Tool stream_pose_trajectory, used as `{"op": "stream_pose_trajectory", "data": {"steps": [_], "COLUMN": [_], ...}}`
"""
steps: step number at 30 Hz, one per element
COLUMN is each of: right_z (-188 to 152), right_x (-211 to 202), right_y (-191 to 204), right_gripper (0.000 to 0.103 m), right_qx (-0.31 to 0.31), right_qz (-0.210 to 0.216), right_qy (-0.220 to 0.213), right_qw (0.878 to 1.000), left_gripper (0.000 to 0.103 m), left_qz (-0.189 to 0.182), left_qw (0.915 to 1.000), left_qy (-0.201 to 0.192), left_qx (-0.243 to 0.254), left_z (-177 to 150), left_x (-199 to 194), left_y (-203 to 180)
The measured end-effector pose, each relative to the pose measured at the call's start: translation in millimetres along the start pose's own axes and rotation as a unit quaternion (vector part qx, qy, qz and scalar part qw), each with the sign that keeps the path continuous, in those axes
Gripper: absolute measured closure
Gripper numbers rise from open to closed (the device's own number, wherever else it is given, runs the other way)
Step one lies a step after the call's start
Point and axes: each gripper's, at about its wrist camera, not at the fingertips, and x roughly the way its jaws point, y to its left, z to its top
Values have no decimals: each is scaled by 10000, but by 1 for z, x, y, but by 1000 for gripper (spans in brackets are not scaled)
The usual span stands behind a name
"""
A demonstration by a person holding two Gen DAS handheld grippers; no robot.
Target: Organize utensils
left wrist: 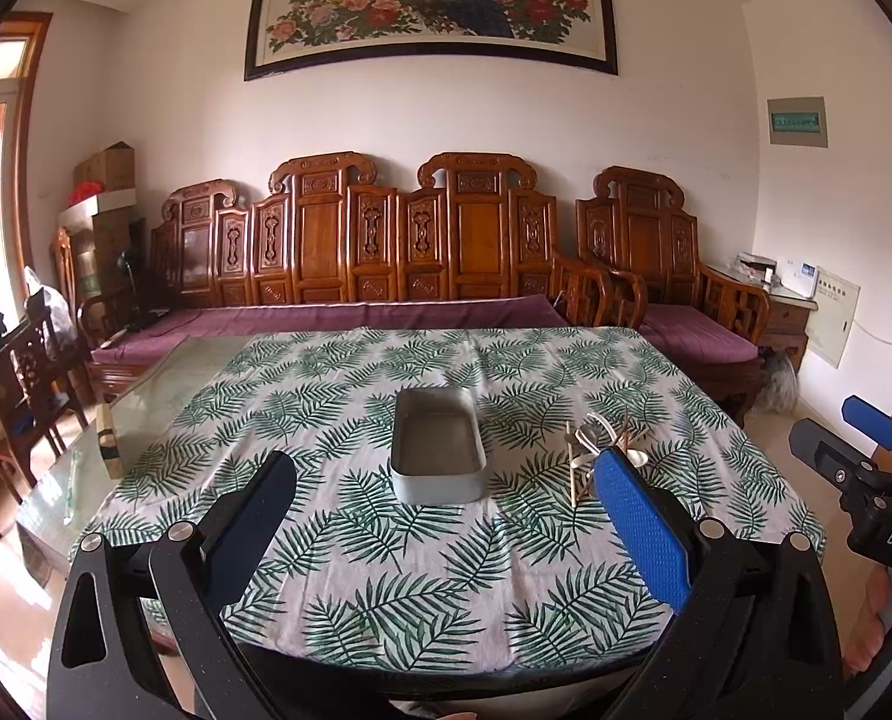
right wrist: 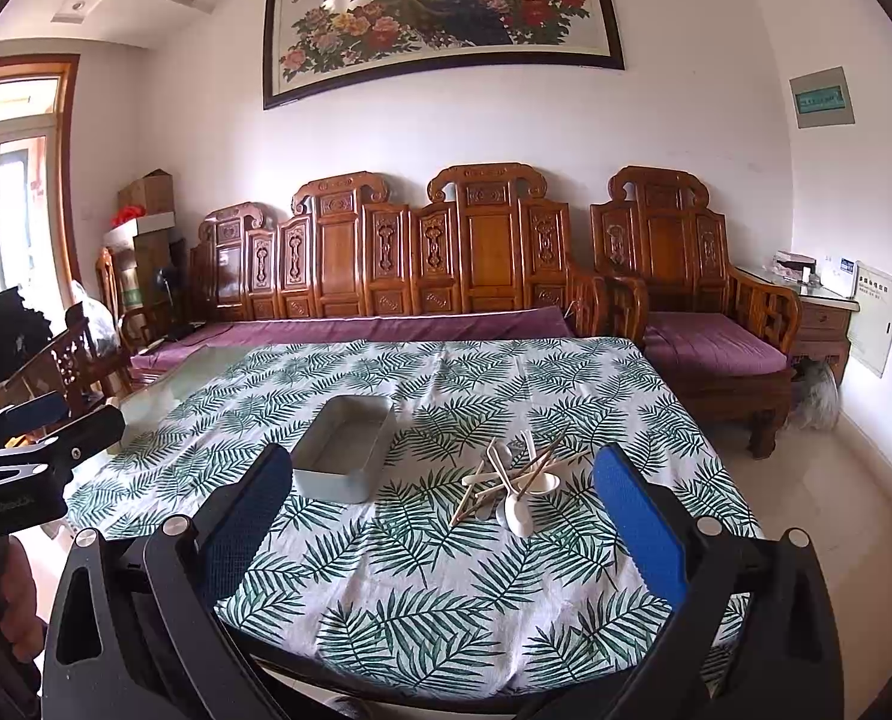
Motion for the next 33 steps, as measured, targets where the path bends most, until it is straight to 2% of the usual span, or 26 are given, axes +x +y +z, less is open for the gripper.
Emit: {"op": "stream_pose_trajectory", "data": {"steps": [33], "right_z": [0], "right_x": [2], "right_y": [5], "right_gripper": [2], "right_qx": [-12], "right_qz": [-2], "right_qy": [-13], "right_qw": [10000], "left_gripper": [6], "left_qz": [-58], "left_qw": [10000], "left_qy": [-25], "left_qx": [18], "left_z": [-1], "left_x": [-2], "left_y": [-4]}}
